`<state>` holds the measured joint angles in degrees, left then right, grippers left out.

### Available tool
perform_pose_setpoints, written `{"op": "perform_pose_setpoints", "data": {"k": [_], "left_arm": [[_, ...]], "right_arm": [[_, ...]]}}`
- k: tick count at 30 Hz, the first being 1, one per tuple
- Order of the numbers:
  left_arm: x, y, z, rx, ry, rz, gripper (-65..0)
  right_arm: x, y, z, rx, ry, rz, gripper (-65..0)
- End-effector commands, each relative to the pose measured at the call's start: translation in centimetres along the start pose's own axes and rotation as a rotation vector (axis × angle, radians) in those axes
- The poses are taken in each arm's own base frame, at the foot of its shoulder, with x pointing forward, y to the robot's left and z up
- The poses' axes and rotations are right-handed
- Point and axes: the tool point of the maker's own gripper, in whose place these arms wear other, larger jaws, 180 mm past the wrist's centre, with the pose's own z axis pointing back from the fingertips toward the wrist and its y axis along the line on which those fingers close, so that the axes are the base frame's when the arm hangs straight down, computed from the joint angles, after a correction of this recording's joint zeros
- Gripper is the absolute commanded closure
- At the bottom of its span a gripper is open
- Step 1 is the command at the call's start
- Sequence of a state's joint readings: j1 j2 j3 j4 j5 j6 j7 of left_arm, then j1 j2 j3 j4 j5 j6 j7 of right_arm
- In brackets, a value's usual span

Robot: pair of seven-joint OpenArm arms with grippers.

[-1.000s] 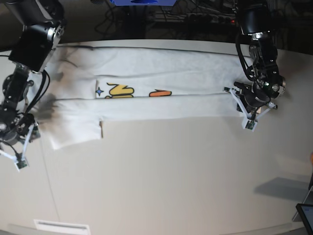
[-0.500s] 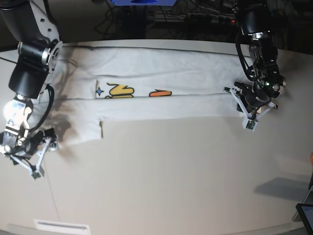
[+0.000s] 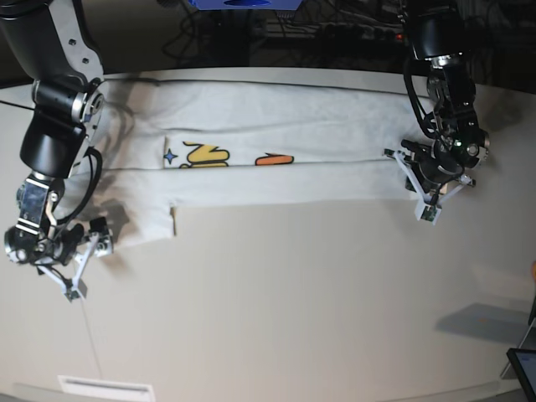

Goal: Fold the T-shirt properly
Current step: 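Pull the folded side edges taut with both grippers, smoothing the strip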

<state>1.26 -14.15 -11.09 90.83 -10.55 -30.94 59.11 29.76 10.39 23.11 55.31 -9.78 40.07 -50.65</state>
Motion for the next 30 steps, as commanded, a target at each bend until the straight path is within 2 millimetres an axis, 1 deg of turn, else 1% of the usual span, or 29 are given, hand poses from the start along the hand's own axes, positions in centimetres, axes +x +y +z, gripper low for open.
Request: {"op": "perform_pose_setpoints", "data": {"k": [1,4,6,11,13,14,15,17,20,22,24,25,26,30], "left_arm": [[0.1,0.8,0.3,0.022,0.011,-0.013,0.0],[0.1,0.7,0.3,0.019,0.011,-0.013,0.0],[0.1,0.7,0.3,0.020,0.011,-0.012,0.0],[0.1,0.7,0.3,0.020,0.011,-0.012,0.0],[0.1,0.8,0.3,0.021,0.011,-0.011,0.0],[0.1,0.8,0.3,0.021,0.012,-0.010,0.0],[0.1,0.8,0.3,0.021,0.012,-0.010,0.0],[0.1,0.8,0.3,0.021,0.012,-0.010,0.0],[0.1,0.7,0.2,0.019,0.013,-0.013,0.0],[0.1,0.7,0.2,0.019,0.013,-0.013,0.0],[0.1,0.8,0.3,0.021,0.012,-0.010,0.0],[0.1,0.8,0.3,0.021,0.012,-0.010,0.0],[0.1,0.7,0.2,0.020,0.013,-0.011,0.0],[0.1,0.6,0.2,0.018,0.013,-0.014,0.0]], "right_arm": [[2.2,-0.7,0.9,-0.018,-0.058,0.002,-58.8],[2.2,-0.3,0.7,-0.010,-0.056,0.004,-58.6],[1.6,-0.2,0.5,-0.008,-0.047,0.003,-58.6],[1.6,0.1,0.4,-0.003,-0.047,0.003,-58.6],[1.1,0.5,-0.1,0.013,-0.032,-0.002,-58.0],[0.8,0.7,-0.3,0.022,-0.022,-0.005,-56.0],[0.6,0.9,-0.6,0.032,-0.014,-0.009,-52.7],[0.1,1.3,-1.0,0.048,0.002,-0.015,-41.9],[-0.2,1.8,-1.5,0.066,-0.002,-0.022,-25.2],[-0.7,2.2,-2.0,0.083,0.011,-0.029,-15.8],[-0.8,2.3,-2.0,0.085,0.013,-0.029,-6.4],[-0.8,2.3,-2.0,0.085,0.013,-0.029,-2.8],[-0.8,2.3,-2.0,0.085,0.013,-0.029,0.0],[-0.8,2.2,-2.0,0.084,0.018,-0.029,-0.3]]}}
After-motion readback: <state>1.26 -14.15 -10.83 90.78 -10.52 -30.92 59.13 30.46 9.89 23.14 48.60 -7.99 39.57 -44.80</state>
